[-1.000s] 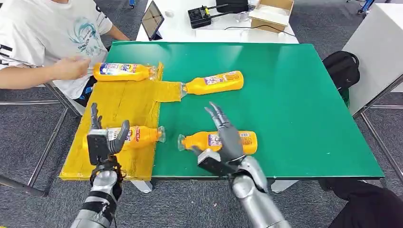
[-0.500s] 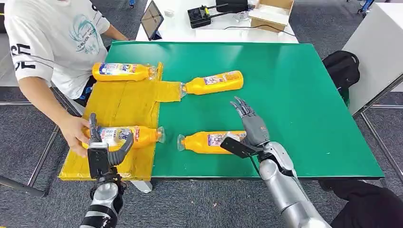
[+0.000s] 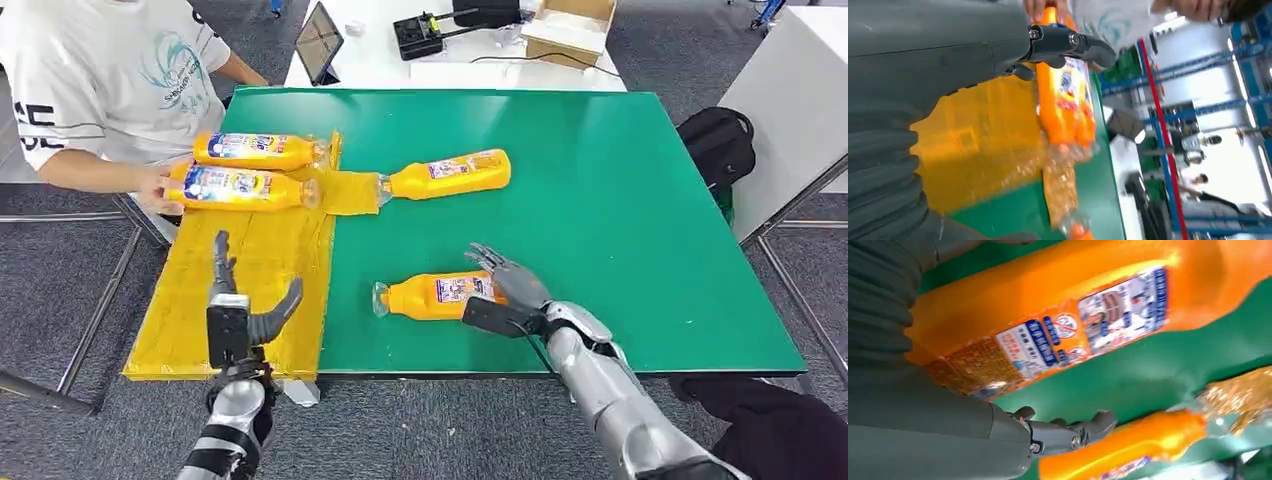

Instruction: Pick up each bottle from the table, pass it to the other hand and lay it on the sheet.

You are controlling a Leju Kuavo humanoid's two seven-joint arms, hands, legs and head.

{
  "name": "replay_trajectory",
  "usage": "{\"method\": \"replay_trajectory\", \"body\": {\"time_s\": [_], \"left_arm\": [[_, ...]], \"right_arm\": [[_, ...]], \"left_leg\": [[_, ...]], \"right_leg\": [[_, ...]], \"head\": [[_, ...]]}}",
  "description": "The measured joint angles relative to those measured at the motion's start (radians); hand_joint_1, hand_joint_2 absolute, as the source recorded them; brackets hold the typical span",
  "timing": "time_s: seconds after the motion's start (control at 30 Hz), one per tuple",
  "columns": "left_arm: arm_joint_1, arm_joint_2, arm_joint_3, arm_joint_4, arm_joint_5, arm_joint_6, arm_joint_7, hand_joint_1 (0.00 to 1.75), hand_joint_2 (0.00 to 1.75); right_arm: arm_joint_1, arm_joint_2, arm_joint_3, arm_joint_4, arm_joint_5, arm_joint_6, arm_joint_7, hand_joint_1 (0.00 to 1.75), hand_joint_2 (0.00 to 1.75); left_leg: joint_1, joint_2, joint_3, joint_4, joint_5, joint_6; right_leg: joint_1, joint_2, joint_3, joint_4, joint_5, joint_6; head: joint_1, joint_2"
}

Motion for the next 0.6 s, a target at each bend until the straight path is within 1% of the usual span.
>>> {"method": "replay_trajectory", "body": {"time_s": [0.1, 0.17, 0.27, 0.37, 0.47, 0.6], "left_arm": [[-0.02, -0.004, -0.019, 0.034, 0.001, -0.008, 0.0, 0.0, 1.75], [-0.031, -0.008, -0.033, 0.054, 0.002, -0.009, 0.0, 0.0, 1.75], [-0.041, -0.013, -0.05, 0.073, 0.015, -0.008, 0.0, 0.0, 1.75], [-0.051, -0.013, -0.058, 0.088, 0.022, -0.011, 0.0, 0.0, 1.75], [-0.056, -0.013, -0.065, 0.105, 0.03, -0.021, 0.0, 0.0, 1.75], [-0.057, -0.013, -0.067, 0.117, 0.031, -0.022, 0.0, 0.0, 1.75]], "right_arm": [[-0.029, 0.014, 0.029, 0.051, -0.027, 0.046, -0.03, 0.0, 1.75], [-0.046, 0.018, 0.049, 0.074, -0.044, 0.086, -0.044, 0.0, 1.75], [-0.067, 0.012, 0.071, 0.093, -0.06, 0.113, -0.044, 0.0, 1.75], [-0.087, -0.004, 0.089, 0.104, -0.066, 0.119, -0.024, 0.0, 1.75], [-0.122, -0.035, 0.104, 0.117, -0.075, 0.152, 0.02, 0.0, 1.75], [-0.149, -0.068, 0.114, 0.13, -0.081, 0.169, 0.033, 0.0, 1.75]], "left_leg": [[0.0, 0.005, 0.003, 0.0, -0.001, 0.0], [0.0, 0.005, 0.005, 0.0, -0.001, 0.001], [0.0, 0.004, 0.006, 0.0, -0.001, 0.001], [0.0, 0.004, 0.006, 0.0, 0.0, 0.001], [-0.001, 0.004, 0.006, 0.0, 0.0, 0.002], [-0.001, 0.004, 0.006, 0.001, 0.0, 0.002]], "right_leg": [[0.0, 0.002, 0.002, 0.0, 0.0, 0.0], [0.0, 0.003, 0.002, 0.0, 0.0, 0.0], [0.0, 0.003, 0.004, 0.0, 0.0, 0.0], [0.0, 0.003, 0.004, -0.001, 0.001, 0.0], [-0.001, 0.003, 0.004, 0.0, 0.003, 0.001], [-0.001, 0.003, 0.005, 0.0, 0.003, 0.001]], "head": [[0.0, 0.0], [0.0, 0.0], [0.0, 0.0], [0.0, 0.0], [0.0, 0.0], [0.0, 0.0]]}}
